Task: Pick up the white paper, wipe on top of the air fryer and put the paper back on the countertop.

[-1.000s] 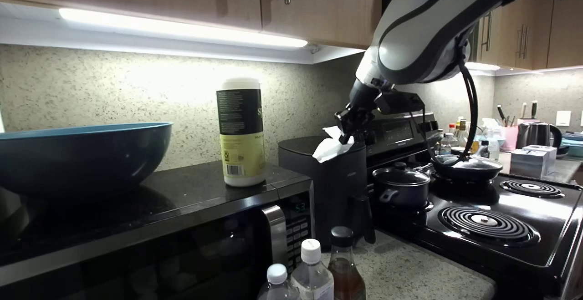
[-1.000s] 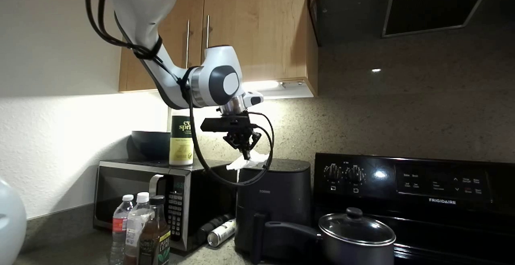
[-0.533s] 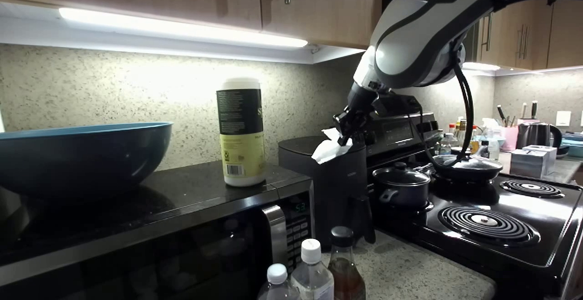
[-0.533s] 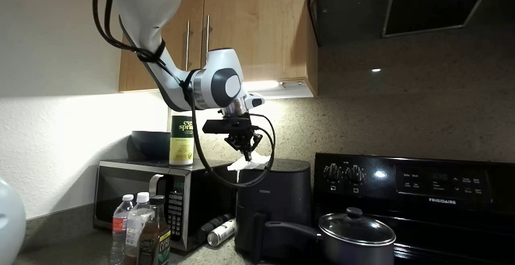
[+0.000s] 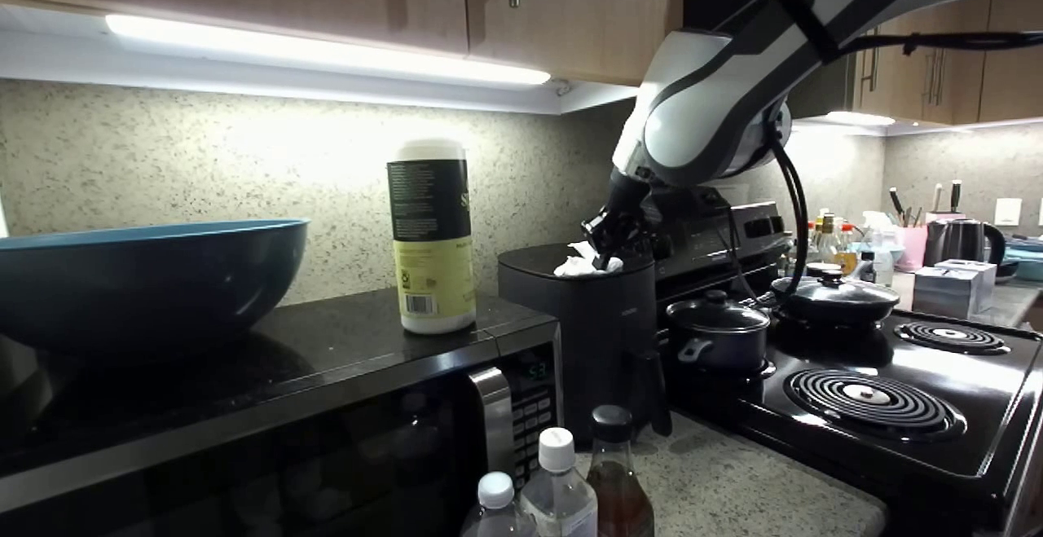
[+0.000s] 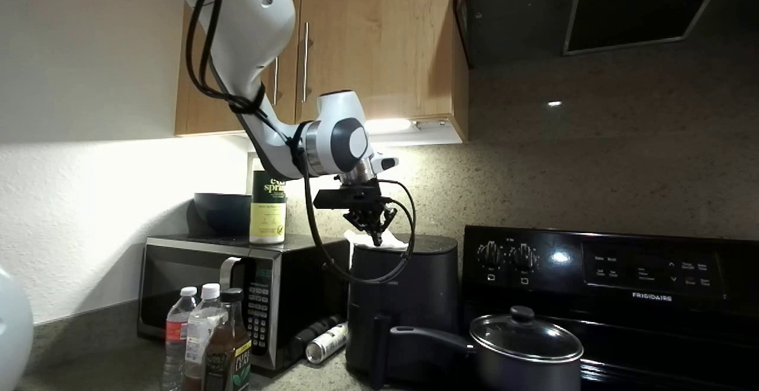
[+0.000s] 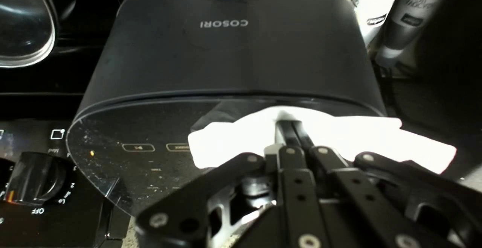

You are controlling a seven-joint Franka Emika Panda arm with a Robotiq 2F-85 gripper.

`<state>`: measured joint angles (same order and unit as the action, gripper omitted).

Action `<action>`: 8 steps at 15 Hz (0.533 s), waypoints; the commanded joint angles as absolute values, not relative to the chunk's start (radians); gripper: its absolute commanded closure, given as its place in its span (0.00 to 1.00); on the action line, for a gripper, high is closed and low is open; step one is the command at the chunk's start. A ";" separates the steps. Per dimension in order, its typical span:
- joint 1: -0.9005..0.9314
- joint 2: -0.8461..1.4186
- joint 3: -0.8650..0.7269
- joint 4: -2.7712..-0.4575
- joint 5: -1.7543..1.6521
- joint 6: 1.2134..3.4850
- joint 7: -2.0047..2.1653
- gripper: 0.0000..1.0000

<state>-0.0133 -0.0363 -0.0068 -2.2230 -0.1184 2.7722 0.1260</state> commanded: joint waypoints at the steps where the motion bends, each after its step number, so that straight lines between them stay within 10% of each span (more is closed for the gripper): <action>1: -0.045 0.021 -0.027 -2.164 -0.285 2.815 0.308 0.99; 8: -0.075 0.005 -0.119 -2.165 -0.680 2.752 0.782 0.99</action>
<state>-0.0677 0.0129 -0.1066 -2.1619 -0.5759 2.7857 0.6463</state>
